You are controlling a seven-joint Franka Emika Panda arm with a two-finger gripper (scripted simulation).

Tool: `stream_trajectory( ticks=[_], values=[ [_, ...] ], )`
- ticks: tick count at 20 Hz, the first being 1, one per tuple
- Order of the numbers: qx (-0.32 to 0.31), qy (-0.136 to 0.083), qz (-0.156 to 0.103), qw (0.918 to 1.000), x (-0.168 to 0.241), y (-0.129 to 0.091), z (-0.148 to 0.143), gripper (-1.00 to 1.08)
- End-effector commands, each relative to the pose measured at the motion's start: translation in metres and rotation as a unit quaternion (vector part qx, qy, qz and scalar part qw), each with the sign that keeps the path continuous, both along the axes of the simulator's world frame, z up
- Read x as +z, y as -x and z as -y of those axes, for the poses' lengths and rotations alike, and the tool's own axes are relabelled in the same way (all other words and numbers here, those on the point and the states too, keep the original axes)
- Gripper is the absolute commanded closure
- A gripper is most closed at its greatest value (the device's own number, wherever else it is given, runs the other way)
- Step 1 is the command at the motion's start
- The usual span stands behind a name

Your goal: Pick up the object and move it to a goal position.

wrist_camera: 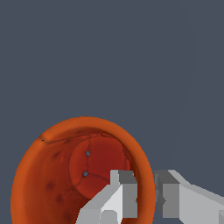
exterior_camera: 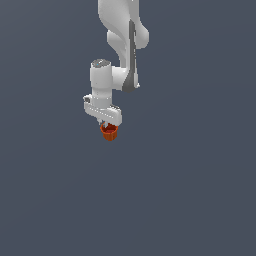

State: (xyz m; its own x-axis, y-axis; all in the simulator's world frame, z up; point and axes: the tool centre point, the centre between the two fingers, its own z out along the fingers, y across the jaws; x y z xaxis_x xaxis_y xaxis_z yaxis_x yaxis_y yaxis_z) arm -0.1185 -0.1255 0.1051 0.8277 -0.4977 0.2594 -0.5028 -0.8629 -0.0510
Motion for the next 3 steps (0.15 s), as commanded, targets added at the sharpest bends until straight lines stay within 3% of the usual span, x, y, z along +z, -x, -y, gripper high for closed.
stream_trajectory(
  ticks=[1,3],
  values=[
    [0.000,0.000,0.001,1.0000,0.0037,0.0025,0.0006,1.08],
    [0.000,0.000,0.001,1.0000,0.0044,0.0028,0.0008,1.08]
  ],
)
